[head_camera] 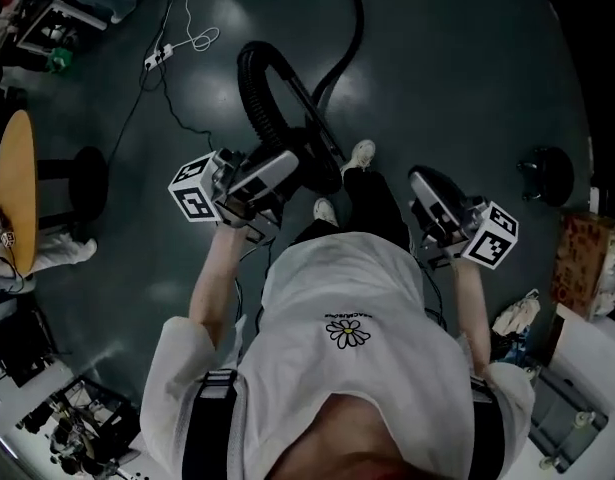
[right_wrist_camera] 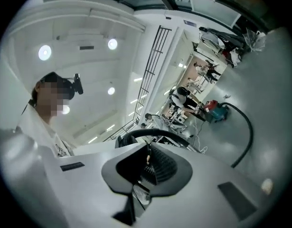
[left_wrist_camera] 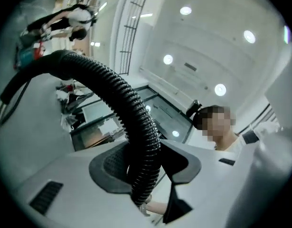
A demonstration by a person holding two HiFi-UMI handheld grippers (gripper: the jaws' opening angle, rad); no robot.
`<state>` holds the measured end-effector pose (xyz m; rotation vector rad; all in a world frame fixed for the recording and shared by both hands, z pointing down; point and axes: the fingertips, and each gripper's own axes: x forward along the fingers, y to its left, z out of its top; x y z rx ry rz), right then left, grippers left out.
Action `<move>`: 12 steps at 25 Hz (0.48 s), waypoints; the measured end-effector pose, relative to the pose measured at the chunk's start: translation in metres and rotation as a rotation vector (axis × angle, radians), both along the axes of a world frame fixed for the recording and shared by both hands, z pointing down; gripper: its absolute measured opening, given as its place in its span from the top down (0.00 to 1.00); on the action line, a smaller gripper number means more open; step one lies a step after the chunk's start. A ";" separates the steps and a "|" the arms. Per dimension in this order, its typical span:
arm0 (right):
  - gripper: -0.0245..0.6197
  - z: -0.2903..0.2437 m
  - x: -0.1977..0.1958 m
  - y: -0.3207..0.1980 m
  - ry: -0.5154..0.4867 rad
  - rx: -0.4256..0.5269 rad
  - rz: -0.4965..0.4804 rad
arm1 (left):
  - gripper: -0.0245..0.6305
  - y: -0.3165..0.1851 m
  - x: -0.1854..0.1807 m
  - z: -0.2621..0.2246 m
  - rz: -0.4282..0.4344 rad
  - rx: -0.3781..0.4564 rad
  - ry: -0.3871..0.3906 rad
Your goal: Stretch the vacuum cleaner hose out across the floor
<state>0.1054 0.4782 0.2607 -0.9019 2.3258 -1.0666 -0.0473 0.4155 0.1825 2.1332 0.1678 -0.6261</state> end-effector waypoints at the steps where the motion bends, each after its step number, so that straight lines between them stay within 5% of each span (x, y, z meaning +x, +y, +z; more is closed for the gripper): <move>1: 0.95 -0.002 -0.002 0.001 -0.009 0.015 -0.012 | 0.70 0.008 0.001 -0.009 -0.040 0.055 -0.011; 6: 0.94 -0.020 -0.012 0.017 0.222 0.183 -0.120 | 0.70 0.074 0.006 -0.062 -0.089 0.213 0.010; 12: 0.95 -0.043 -0.035 0.047 0.291 0.322 -0.325 | 0.70 0.154 0.040 -0.087 -0.122 0.416 -0.155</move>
